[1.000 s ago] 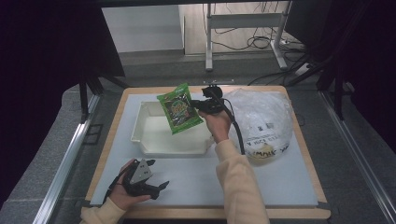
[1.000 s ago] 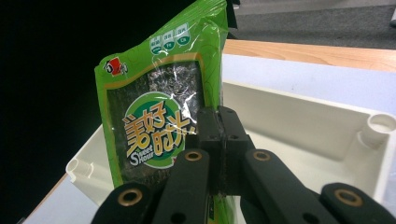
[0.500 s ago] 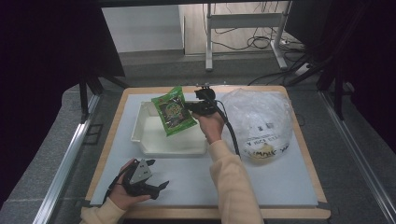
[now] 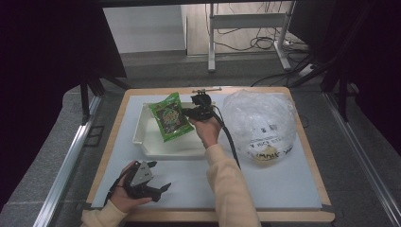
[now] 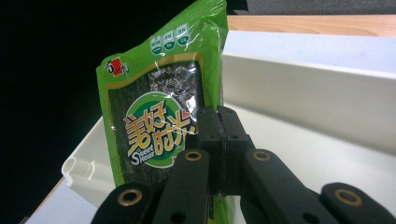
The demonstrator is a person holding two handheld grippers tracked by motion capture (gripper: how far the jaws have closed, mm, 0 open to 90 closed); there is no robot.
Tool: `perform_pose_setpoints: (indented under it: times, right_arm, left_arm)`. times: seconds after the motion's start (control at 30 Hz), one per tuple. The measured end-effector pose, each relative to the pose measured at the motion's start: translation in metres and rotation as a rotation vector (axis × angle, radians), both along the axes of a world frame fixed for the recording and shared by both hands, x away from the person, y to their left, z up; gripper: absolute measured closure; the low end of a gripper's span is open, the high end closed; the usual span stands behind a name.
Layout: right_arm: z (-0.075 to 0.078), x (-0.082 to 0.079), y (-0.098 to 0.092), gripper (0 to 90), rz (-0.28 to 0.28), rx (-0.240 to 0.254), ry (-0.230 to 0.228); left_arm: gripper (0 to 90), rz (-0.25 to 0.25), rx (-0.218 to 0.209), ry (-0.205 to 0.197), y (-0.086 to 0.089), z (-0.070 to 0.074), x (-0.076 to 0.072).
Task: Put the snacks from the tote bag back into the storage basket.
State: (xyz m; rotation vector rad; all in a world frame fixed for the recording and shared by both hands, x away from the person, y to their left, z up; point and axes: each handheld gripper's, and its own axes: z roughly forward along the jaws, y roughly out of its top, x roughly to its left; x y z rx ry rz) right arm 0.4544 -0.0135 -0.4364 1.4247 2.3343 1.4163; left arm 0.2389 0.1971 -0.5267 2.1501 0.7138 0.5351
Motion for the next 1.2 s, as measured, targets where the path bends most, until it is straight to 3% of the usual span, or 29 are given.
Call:
perform_pose_setpoints:
  times: [0.83, 1.2]
  right_arm:
    - [-0.025, 0.001, 0.026, 89.8, -0.013, -0.018, 0.040]
    - [-0.039, 0.003, 0.039, 89.8, -0.056, -0.024, 0.068]
  left_arm:
    - [10.1, -0.002, -0.004, -0.010, 0.002, 0.001, 0.000]
    - [10.0, -0.004, -0.006, -0.011, 0.002, 0.002, 0.000]
